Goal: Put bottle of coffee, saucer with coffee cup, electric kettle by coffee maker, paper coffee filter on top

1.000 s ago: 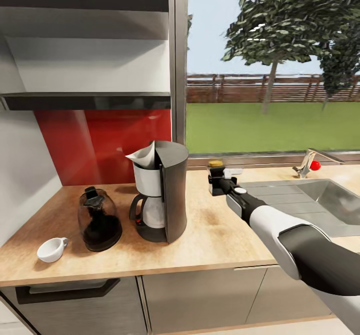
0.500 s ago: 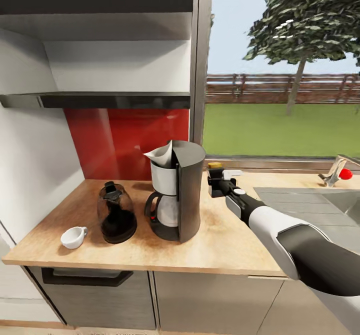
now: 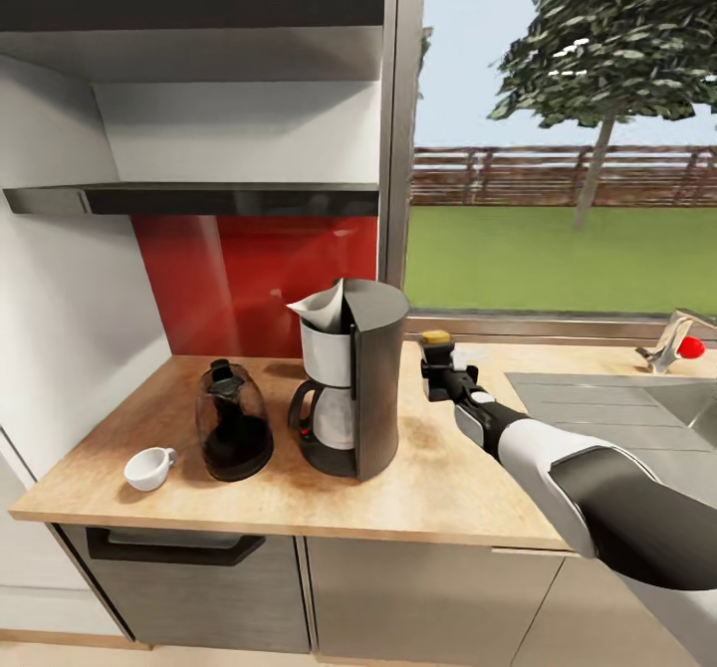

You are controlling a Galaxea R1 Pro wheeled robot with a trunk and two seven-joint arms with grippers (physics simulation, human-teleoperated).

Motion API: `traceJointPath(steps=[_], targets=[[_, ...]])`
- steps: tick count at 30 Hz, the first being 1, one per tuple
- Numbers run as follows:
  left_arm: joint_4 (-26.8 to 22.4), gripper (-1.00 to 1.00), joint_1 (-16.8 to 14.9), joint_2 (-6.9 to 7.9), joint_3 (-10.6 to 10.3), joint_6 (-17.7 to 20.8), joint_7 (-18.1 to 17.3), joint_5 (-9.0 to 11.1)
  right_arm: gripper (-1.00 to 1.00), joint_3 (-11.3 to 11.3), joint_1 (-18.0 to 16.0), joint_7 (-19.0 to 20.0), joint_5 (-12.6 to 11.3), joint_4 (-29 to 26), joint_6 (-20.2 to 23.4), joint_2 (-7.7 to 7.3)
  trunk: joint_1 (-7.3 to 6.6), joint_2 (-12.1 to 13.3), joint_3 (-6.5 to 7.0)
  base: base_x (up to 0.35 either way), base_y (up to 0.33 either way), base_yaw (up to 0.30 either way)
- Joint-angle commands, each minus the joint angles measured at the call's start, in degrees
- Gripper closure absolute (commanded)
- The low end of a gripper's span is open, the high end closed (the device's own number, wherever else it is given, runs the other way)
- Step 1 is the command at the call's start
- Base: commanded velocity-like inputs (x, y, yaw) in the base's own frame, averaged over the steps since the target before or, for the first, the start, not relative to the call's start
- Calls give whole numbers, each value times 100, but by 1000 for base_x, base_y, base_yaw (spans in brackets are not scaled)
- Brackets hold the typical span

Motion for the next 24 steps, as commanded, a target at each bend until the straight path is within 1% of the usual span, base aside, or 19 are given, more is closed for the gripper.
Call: traceJointPath(steps=[1,5,18,24], targets=[[0,-100,-3,3,-29,-14,2,55,100,53,21,-6,-28,77,-54,4,4,-13,-13,0,0,0],[-2,-100,-2,2,-29,-14,-2,55,100,53,89,-6,-7,150,-87,7,4,-13,-13,0,0,0],[-19,-100,-3,10,-21,-14,2,53,100,53,105,-6,-13,166,-161,10,4,-13,-13,0,0,0],[-19,-100,-2,10,-21,-14,1,55,100,53,106,-6,-13,166,-161,17,136,-254,-120,0,0,0]])
